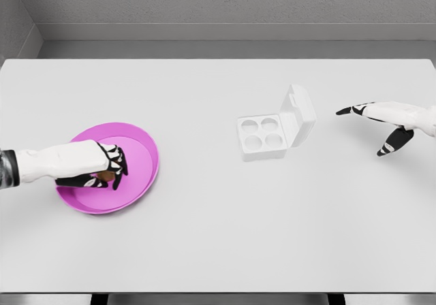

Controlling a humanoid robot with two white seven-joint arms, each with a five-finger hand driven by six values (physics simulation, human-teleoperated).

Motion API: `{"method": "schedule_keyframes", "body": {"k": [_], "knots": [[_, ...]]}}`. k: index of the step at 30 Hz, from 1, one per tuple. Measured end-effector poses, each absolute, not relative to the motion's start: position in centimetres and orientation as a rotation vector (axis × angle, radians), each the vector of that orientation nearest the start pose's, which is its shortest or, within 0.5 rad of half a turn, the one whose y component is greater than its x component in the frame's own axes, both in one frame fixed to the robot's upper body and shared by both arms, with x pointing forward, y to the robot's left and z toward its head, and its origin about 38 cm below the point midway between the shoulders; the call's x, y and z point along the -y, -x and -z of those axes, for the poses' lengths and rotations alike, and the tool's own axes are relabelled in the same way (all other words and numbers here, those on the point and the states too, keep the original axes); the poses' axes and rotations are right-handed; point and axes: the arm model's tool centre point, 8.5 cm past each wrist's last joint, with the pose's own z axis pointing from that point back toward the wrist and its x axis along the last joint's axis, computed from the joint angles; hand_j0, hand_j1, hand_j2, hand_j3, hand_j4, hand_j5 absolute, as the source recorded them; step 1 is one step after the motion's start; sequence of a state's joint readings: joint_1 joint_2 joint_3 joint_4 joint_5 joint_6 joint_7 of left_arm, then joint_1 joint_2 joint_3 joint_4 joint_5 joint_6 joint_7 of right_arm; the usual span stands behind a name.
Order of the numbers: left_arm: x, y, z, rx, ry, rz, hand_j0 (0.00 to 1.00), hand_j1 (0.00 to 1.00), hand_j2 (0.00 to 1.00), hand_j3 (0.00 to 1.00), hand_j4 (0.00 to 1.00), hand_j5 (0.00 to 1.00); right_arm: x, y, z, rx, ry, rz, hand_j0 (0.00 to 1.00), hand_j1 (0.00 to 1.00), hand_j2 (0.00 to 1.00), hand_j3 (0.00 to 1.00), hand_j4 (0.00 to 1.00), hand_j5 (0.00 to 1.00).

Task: Pack egg into the box and close the box lid

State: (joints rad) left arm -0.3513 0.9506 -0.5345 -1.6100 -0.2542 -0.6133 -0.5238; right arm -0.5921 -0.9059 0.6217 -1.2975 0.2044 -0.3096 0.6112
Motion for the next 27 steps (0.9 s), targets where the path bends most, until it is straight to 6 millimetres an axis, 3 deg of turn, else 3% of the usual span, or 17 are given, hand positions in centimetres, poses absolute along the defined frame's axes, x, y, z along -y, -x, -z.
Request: {"method": "schedule_keyframes", "body": {"k": [27], "knots": [[-26.1, -38.3, -18.7, 1.596, -0.123, 2.026, 0.35, 0.35, 0.35, 0.35, 0.35, 0.35, 39.3, -44.0, -17.9, 1.071, 0.360, -1.693, 1.00, 1.00, 1.00, 1.00, 1.00, 1.00]]}}
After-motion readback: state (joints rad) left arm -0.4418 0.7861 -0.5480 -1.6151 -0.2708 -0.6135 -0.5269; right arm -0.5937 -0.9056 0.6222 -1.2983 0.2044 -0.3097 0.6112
